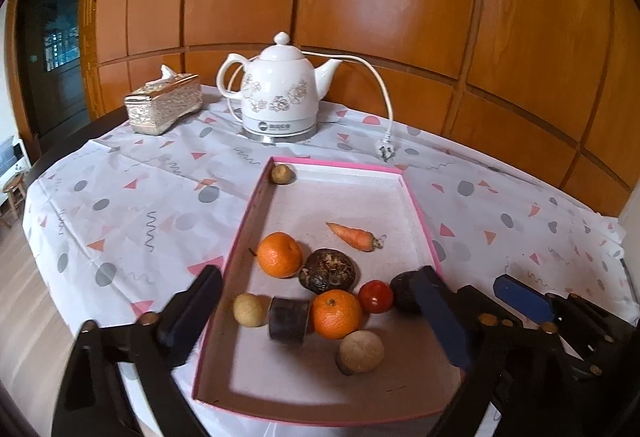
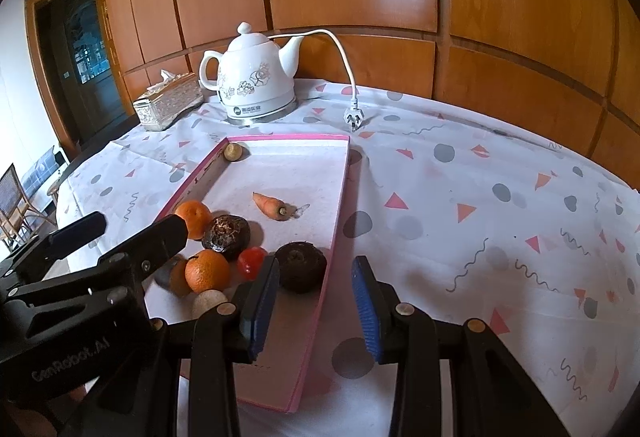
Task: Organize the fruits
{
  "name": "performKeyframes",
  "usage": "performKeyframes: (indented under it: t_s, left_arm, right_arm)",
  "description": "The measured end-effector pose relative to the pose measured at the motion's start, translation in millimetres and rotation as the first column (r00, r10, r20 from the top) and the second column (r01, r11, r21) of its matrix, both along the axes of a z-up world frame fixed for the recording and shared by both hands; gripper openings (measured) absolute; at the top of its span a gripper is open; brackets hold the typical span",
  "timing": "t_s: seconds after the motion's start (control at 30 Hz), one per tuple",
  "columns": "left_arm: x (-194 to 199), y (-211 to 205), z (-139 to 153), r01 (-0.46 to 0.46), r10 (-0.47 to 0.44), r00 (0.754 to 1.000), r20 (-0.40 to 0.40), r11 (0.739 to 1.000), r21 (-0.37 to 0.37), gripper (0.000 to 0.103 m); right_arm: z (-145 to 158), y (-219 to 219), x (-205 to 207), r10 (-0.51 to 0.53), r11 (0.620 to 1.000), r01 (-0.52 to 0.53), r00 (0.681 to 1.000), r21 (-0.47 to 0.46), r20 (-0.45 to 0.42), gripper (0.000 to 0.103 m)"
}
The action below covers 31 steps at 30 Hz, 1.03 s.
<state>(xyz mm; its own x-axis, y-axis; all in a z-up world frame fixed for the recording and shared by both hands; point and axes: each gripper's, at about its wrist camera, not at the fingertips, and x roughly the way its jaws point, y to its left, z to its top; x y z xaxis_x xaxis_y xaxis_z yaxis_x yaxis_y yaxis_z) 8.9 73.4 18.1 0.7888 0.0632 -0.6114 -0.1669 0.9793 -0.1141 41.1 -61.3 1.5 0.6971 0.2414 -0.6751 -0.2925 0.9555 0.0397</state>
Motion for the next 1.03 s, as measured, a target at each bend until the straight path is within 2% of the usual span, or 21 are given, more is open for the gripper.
performKeyframes:
  t_s: [0.1,0.6,1.03]
  left_arm:
    - [-3.6,0.1,1.4,-0.007,0.007,1.0,0.004,1.0,0.006,0.103]
    - [-18.4,1.7,6.9,-0.069,0.068,0.998,0.011,0.995,0.073,0.103]
    - [-21.2,1.7,6.7,-0.069,0.068,0.997,0.028,0.995,0.065,0.102]
  right_arm:
    - [1.0,2.6,-2.3,0.004,1.0,-0.004,1.0,-0.005,0.007,0.038]
    - [1.6,10.5,-10.8,0.025,0.999,-0.025,1.0,-0.021,0.013,0.038]
    - [0.3,10.5,-12.5,0.026,0.999,-0.025,1.0,-0.026,0.016,0.038]
